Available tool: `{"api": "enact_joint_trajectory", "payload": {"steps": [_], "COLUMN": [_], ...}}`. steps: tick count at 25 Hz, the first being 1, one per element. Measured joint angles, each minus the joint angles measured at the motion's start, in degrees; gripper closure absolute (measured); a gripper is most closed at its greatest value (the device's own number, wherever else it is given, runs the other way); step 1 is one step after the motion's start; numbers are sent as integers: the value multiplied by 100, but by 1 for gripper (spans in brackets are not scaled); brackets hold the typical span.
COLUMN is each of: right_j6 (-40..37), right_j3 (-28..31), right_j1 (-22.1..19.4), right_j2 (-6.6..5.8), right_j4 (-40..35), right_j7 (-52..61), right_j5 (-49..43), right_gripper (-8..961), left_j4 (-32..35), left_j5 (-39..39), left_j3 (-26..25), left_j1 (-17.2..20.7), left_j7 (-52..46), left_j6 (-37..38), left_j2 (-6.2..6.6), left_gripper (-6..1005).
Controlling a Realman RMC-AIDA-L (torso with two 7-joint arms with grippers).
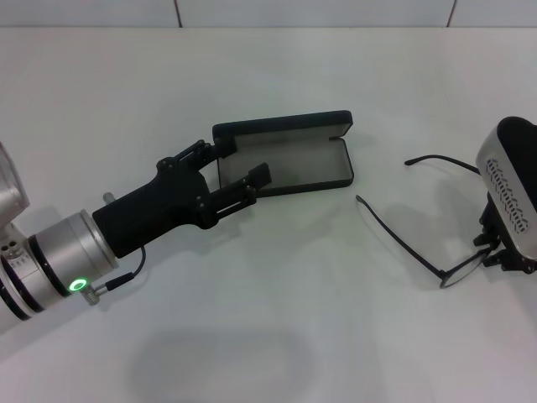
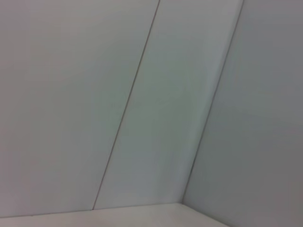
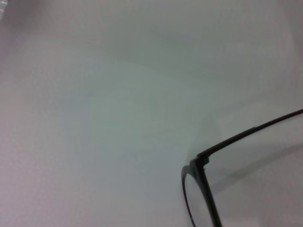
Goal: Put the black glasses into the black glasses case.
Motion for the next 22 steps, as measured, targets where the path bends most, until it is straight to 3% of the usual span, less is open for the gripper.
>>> {"api": "enact_joint_trajectory", "payload": {"steps": [3, 8, 15, 18, 22], "right_j6": [-87, -401, -842, -463, 31], "right_j3": [56, 469, 1812, 2200, 2162], "right_j1": [-11, -107, -990, -1444, -1874], "right_j2": [-4, -7, -3, 11, 12], "right_j4": [-45, -294, -1282, -918, 402], "right_j7": [4, -12, -812, -1688, -3353], "right_j5": [34, 215, 1754, 3153, 4972], "right_gripper": [649, 780, 836, 836, 835], "left_j4": [0, 26, 76, 101, 169], "left_j5": [-2, 17, 102, 147, 233], "left_j3": [0, 32, 67, 69, 70], "left_j1": [10, 2, -20, -146, -511], "left_j7": [-33, -98, -201, -507, -1200], "left_j6": [24, 209, 1205, 1496, 1560], "left_j2": [0, 8, 88, 154, 266], "left_gripper": [202, 202, 202, 202, 203]}}
